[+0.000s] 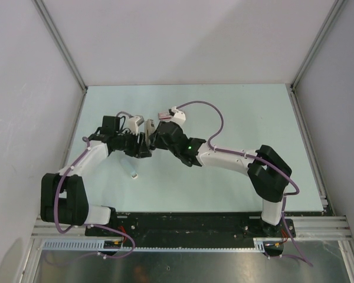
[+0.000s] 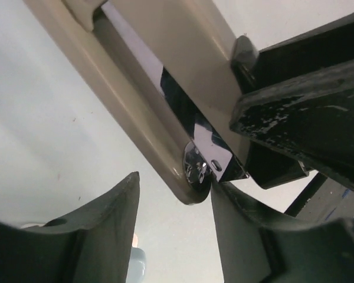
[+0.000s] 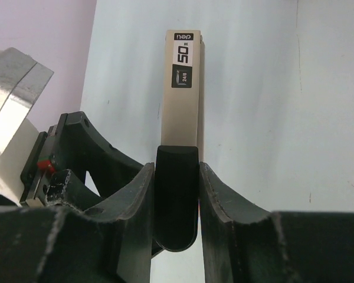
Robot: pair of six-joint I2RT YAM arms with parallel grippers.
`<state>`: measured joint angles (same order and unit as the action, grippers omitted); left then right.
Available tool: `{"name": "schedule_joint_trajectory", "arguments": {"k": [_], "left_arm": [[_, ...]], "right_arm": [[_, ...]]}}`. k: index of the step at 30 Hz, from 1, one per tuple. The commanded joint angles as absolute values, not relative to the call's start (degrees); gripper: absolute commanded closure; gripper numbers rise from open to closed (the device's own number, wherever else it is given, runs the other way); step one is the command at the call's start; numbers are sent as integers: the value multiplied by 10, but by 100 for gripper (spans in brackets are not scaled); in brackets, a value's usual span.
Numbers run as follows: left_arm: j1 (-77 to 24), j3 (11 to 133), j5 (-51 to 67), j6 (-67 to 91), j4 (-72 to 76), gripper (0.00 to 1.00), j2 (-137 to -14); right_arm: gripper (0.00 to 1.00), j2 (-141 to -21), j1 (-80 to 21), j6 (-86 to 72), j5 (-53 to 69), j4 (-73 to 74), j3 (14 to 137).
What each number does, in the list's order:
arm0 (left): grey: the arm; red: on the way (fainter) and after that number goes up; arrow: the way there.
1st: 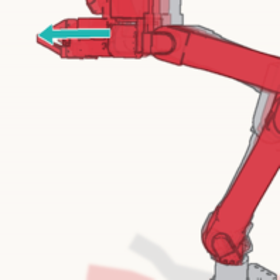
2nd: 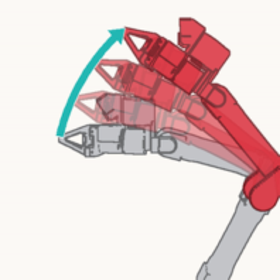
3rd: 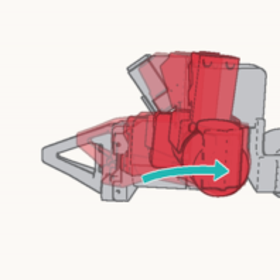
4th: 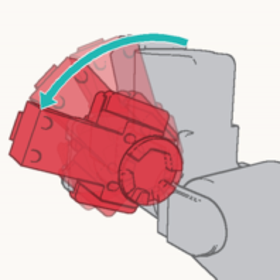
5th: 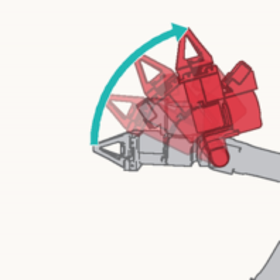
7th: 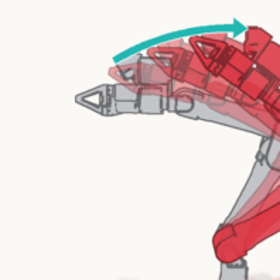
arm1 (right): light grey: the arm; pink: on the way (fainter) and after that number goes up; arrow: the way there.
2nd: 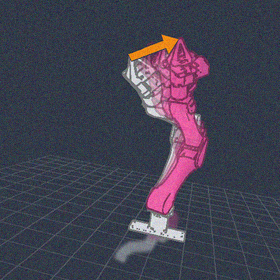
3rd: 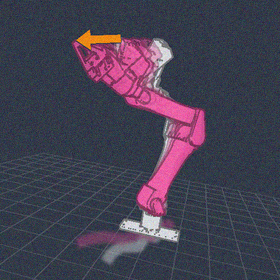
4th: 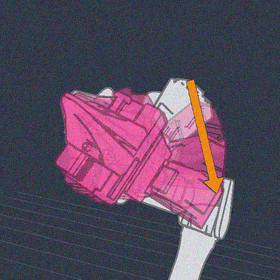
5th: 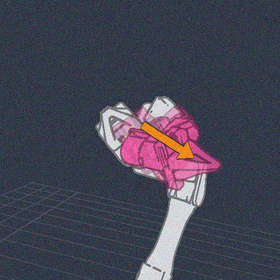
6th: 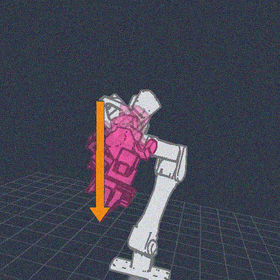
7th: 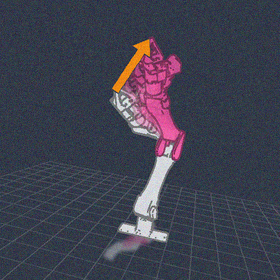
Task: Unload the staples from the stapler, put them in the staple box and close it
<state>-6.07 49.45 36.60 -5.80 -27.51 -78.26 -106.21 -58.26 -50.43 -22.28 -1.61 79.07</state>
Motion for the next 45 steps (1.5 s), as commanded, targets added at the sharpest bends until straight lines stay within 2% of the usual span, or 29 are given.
{"name": "schedule_joint_trajectory", "arguments": {"k": [1,10,14,20,31,45], "left_arm": [[-65,511,390,-151,-262,49,-783],[-73,511,373,-204,-261,63,-759],[-84,509,326,-237,-261,74,-750],[-87,511,273,-272,-258,86,-759],[-94,504,217,-302,-235,96,-759],[-149,461,83,-365,-143,100,-758]], "right_arm": [[100,-1009,-581,-531,-214,-82,787],[100,-1007,-578,-533,-179,-85,765],[100,-1001,-578,-504,-159,-80,748],[100,-980,-579,-452,-140,-90,693],[100,-959,-574,-411,-113,-105,638],[100,-926,-588,-316,-110,-108,569]]}}
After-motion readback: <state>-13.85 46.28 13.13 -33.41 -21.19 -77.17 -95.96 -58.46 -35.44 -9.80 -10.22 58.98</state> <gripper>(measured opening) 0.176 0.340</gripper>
